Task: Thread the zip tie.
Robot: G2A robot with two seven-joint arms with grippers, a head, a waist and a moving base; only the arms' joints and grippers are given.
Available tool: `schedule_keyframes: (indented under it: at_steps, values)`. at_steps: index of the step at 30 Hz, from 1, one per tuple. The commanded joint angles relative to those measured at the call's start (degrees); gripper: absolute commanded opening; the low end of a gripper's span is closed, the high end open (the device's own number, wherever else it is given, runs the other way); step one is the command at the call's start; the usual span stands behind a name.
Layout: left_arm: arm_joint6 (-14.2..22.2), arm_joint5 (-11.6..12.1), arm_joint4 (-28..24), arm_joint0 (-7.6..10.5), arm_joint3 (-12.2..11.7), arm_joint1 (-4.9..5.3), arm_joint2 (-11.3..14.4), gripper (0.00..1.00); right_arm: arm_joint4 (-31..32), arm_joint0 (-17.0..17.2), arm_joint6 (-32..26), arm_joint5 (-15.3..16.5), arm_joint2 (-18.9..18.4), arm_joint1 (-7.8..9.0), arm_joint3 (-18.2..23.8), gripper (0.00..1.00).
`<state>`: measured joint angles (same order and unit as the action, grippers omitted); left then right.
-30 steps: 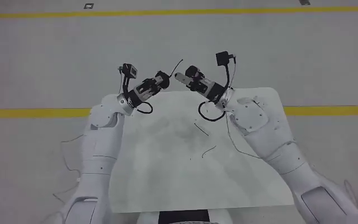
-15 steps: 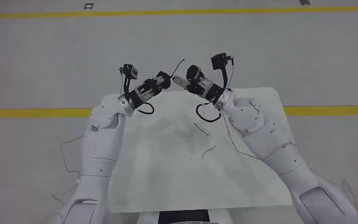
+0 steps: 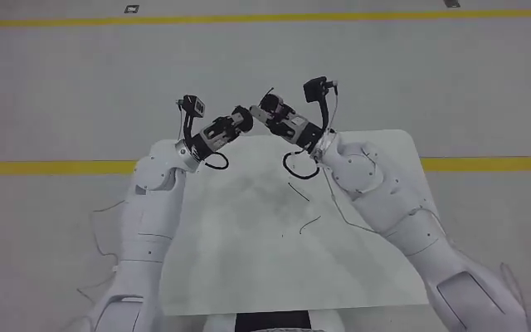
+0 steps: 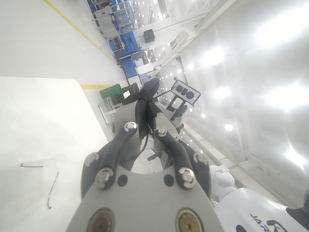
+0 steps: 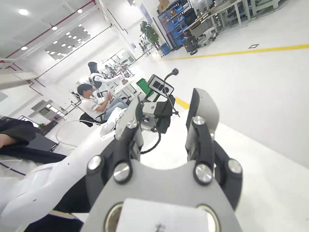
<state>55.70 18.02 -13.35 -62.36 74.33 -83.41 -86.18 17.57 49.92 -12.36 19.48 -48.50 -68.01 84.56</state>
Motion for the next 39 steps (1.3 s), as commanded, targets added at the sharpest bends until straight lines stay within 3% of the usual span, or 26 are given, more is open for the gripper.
schedule_keyframes:
  at_steps: [1,16,26,27,39]
  values:
    - [0.0,0.0,0.0,0.00,0.0,0.00,0.0,0.00,0.4,0.0,-0.1,0.0,-0.1,-0.14,-0.2,0.31]
    - [0.0,0.0,0.0,0.00,0.0,0.00,0.0,0.00,2.5,0.9,-0.6,0.0,-2.2,-0.47,0.1,0.27]
    - [0.0,0.0,0.0,0.00,0.0,0.00,0.0,0.00,2.8,0.7,-1.6,0.0,-2.5,-0.92,0.0,0.08]
    - [0.0,0.0,0.0,0.00,0.0,0.00,0.0,0.00,2.8,0.7,-1.7,0.0,-2.5,-0.96,0.0,0.00]
    - [0.0,0.0,0.0,0.00,0.0,0.00,0.0,0.00,5.1,1.1,-2.5,0.0,-2.9,-1.15,0.5,0.00]
